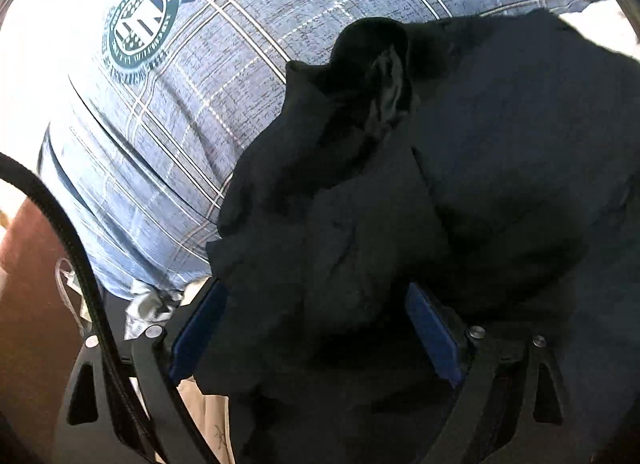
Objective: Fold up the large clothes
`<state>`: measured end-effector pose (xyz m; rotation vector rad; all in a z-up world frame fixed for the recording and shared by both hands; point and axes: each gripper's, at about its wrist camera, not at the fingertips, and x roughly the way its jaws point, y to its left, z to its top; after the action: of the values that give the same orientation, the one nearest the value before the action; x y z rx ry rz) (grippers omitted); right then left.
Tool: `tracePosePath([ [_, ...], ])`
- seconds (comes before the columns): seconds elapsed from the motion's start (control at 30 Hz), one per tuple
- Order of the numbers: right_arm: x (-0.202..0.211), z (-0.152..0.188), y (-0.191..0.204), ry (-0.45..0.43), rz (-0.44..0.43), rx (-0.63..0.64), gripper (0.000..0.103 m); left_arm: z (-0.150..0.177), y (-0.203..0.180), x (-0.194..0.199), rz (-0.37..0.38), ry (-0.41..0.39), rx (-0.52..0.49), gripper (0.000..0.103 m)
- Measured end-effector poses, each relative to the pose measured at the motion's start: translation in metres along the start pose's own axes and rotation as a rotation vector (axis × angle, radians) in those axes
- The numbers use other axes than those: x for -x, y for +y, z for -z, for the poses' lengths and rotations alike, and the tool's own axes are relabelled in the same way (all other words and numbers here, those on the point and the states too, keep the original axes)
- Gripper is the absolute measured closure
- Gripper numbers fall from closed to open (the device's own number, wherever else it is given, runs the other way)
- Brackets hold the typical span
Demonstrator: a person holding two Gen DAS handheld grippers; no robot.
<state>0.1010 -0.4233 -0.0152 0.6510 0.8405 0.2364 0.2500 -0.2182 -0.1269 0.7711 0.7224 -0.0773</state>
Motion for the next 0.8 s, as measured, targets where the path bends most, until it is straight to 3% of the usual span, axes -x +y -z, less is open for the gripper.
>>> tracePosePath([
  [0.07,0.007,0.009,-0.003,-0.014,-0.024,-0.001,0.029,-0.003,0.003,0.009,0.005,-0.023,0.017,0.014],
  [0.17,0.012,0.015,-0.005,-0.019,-0.058,-0.005,0.029,-0.001,0.021,0.021,0.088,0.008,0.057,0.013],
  [0.23,0.017,0.019,-0.006,-0.034,-0.059,0.001,0.029,0.003,0.040,0.031,0.100,-0.011,0.121,0.011],
  [0.33,0.016,0.019,-0.008,-0.038,-0.072,-0.006,0.029,0.001,0.045,0.029,0.034,-0.034,0.131,0.011],
  [0.6,0.011,0.024,-0.001,-0.027,-0.089,0.015,0.029,-0.018,-0.008,0.001,-0.170,-0.091,-0.062,0.012],
  [0.7,0.010,0.024,-0.004,-0.027,-0.098,0.003,0.029,-0.022,-0.012,-0.012,-0.168,-0.075,-0.090,0.027],
  [0.77,0.009,0.024,-0.004,-0.025,-0.099,0.005,0.029,-0.023,-0.009,-0.021,-0.117,-0.035,-0.080,0.058],
  [0.8,0.009,0.024,-0.004,-0.028,-0.100,0.003,0.029,-0.023,-0.006,-0.029,-0.103,-0.003,-0.071,0.067],
])
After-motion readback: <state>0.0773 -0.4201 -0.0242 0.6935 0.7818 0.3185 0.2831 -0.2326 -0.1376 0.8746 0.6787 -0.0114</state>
